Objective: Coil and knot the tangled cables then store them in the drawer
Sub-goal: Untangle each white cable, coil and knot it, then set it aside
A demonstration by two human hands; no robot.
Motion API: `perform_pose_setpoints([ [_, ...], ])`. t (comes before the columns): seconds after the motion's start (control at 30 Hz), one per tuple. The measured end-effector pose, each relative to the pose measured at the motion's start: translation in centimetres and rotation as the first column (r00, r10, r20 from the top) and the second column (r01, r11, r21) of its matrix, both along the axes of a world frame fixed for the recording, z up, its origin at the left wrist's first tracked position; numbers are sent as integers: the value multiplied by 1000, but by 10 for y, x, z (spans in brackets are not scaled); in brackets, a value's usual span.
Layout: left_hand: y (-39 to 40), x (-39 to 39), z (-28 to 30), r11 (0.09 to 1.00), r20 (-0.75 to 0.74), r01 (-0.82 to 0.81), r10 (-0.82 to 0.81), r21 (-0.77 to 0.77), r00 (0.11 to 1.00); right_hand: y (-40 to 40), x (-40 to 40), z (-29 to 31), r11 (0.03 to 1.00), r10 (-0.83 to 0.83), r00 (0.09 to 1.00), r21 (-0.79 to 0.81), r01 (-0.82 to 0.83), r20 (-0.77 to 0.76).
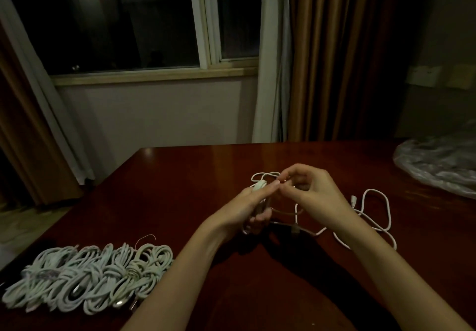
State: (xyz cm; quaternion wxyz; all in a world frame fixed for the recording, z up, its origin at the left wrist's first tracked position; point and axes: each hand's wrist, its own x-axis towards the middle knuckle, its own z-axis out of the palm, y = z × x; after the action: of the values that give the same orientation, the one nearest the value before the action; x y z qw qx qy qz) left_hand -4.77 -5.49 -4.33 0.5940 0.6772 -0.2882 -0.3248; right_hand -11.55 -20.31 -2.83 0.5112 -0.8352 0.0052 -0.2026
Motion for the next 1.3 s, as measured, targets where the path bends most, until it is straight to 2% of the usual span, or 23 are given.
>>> perform_pose_setpoints([
  [0.1,1,0,0,993,-149,109,-113,-34,982,0,2,-3,999,-29,998,27,28,51],
  [0.17,3,5,-1,982,-256,105,-143,-157,956,-1,3,-4,997,-35,998,69,31,61],
  [0.23,5,12,-2,960,-303,15,-103,-281,947,-2,4,-5,989,-19,999,146,11,50],
  [0.33,4,14,0,916,-315,-167,46,-366,948,-2,4,-3,982,-12,999,190,3,43],
  [0.4,1,11,1,903,-242,-239,158,-357,957,1,3,-2,972,-4,998,235,-9,57],
  [0.5,-6,4,-2,926,14,-291,303,-241,953,9,2,-3,947,46,995,312,-72,91],
  [0.57,-13,-3,-5,934,128,-287,318,-211,939,17,-1,-4,945,73,989,309,-109,127],
  [0.63,-18,-8,-6,932,149,-286,322,-223,935,24,-2,-5,947,88,980,289,-137,178],
  [0.73,-18,-8,-5,914,63,-342,363,-218,930,31,-3,-9,946,161,972,255,-202,173],
  [0.87,-16,0,-10,822,-112,-535,523,-194,845,38,1,-18,946,281,958,154,-285,50],
  [0.97,-14,6,-11,784,-106,-551,545,-288,831,39,0,-18,967,254,967,14,-254,11],
  [1.03,-13,10,-9,745,-177,-571,546,-344,819,37,-1,-17,978,206,978,-31,-205,39],
  [1.1,-10,14,-5,695,-319,-611,521,-380,792,36,-1,-17,981,190,980,-53,-187,57],
  [1.2,-2,24,-2,601,-589,-663,361,-446,723,43,-3,-21,945,283,958,-160,-285,-37],
  [1.3,8,32,-4,575,-659,-659,256,-484,707,49,-2,-27,912,277,954,-282,-297,-111],
])
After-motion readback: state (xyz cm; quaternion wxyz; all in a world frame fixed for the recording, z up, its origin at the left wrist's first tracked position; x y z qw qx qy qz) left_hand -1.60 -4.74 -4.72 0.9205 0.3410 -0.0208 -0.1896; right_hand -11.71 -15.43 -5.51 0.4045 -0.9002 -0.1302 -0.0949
